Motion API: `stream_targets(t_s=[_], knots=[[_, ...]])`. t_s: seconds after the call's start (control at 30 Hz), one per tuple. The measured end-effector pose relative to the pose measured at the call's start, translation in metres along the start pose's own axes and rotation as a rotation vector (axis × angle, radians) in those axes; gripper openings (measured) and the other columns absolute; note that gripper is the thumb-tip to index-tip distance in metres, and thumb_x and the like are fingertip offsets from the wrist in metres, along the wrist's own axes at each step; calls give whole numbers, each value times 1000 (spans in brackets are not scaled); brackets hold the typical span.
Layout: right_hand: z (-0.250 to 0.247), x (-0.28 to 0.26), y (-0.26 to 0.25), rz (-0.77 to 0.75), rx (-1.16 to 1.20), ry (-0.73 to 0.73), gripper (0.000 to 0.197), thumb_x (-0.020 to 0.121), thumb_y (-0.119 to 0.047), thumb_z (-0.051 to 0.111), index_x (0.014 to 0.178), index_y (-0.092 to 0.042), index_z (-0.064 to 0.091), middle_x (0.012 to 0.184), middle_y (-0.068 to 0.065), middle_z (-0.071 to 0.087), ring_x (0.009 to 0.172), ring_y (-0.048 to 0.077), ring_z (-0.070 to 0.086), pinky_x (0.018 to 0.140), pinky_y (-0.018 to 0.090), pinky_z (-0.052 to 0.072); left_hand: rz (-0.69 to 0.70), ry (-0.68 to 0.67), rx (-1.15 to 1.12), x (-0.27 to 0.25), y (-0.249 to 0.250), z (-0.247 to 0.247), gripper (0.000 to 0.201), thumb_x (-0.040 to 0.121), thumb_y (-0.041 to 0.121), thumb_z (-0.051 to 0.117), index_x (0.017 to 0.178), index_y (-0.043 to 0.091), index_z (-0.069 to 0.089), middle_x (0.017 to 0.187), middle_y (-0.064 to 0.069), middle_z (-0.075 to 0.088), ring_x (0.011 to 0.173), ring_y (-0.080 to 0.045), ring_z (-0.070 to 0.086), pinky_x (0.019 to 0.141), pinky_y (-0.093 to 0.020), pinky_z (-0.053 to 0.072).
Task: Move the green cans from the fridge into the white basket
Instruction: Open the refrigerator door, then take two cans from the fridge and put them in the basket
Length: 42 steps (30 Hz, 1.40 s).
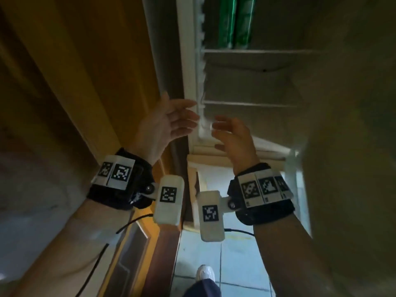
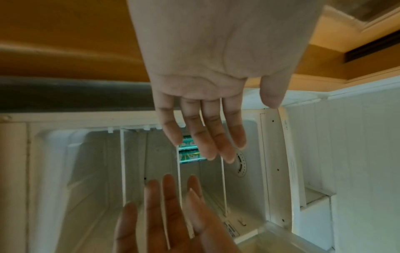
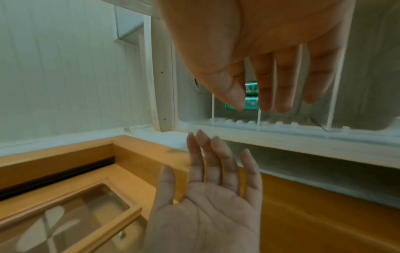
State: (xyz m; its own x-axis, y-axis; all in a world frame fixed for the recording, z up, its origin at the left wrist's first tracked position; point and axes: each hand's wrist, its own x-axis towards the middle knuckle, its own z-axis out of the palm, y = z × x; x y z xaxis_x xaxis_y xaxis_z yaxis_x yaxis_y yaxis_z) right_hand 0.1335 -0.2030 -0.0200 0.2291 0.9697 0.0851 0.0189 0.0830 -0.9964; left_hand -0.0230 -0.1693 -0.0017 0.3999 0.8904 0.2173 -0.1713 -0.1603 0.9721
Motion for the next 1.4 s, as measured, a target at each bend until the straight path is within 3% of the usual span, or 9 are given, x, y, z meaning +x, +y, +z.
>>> stream_targets(t_s=[0.27, 0.43, 0.63, 0.77, 0.93, 1.1, 1.2, 1.3, 1.4], knots=[[-48, 160, -37, -99, -43, 138, 32, 84, -2, 52, 114, -11, 55, 107, 2, 56, 102, 16, 54, 90, 35, 46, 71, -32, -43, 172, 5, 24, 38, 97, 35, 26, 94, 23, 62, 82, 11, 71, 82, -7, 63, 80, -29, 46], [-73, 246, -60, -114, -69, 132, 26, 84, -2, 51, 103, -19, 53, 90, -5, 56, 85, 13, 55, 70, 26, 47, 155, 51, -53, 271, 9, 38, 21, 86, 30, 48, 104, 25, 57, 104, 3, 62, 93, -7, 59, 80, -27, 44], [-87, 329, -75, -139, -74, 151, 38, 83, -2, 55, 119, -11, 49, 98, 0, 56, 95, 19, 57, 80, 36, 51, 232, 339, -107, 360, -1, 44, 65, 88, 5, 53, 142, 20, 21, 152, -11, 23, 141, -20, 25, 99, -24, 33], [-89, 374, -70, -135, -123, 189, 65, 75, -10, 67, 132, -16, 36, 135, 12, 46, 120, 25, 50, 101, 41, 46, 99, 371, -86, 402, -10, 37, 80, 83, 4, 59, 146, 20, 13, 154, -13, 22, 133, -21, 36, 92, -25, 41], [-95, 405, -62, -136, -101, 68, 75, 76, -17, 70, 138, -15, 28, 133, 6, 52, 113, 14, 51, 89, 26, 43, 29, 348, 51, 429, -23, 30, 82, 68, 21, 74, 139, 23, 33, 130, 0, 59, 115, -19, 59, 100, -47, 46], [-96, 417, -55, -233, -30, -6, 77, 73, -13, 73, 137, -16, 30, 128, 3, 54, 111, 14, 55, 79, 18, 49, 63, 312, 139, 433, -21, 31, 68, 65, 21, 80, 126, 26, 49, 119, 3, 65, 109, -14, 63, 97, -44, 51], [-102, 417, -53, -322, 51, -78, 78, 70, -4, 73, 135, -18, 31, 116, -7, 54, 96, -1, 55, 70, 6, 51, 143, 308, 140, 426, -19, 36, 50, 71, 14, 76, 112, 29, 54, 111, 8, 67, 105, -9, 65, 91, -35, 53], [-104, 413, -44, -425, 153, -150, 75, 62, 9, 74, 118, -28, 38, 113, -7, 53, 102, 4, 57, 83, 20, 55, 243, 289, 145, 412, -20, 42, 48, 74, 4, 71, 113, 24, 52, 112, 5, 64, 103, -4, 65, 85, -22, 53], [-102, 403, -35, -569, 143, -157, 73, 52, 3, 79, 105, -30, 42, 114, -4, 50, 108, 12, 54, 97, 33, 49, 326, 363, 226, 390, -28, 46, 76, 65, 15, 76, 131, 2, 39, 127, -10, 56, 114, -10, 58, 93, -23, 49]])
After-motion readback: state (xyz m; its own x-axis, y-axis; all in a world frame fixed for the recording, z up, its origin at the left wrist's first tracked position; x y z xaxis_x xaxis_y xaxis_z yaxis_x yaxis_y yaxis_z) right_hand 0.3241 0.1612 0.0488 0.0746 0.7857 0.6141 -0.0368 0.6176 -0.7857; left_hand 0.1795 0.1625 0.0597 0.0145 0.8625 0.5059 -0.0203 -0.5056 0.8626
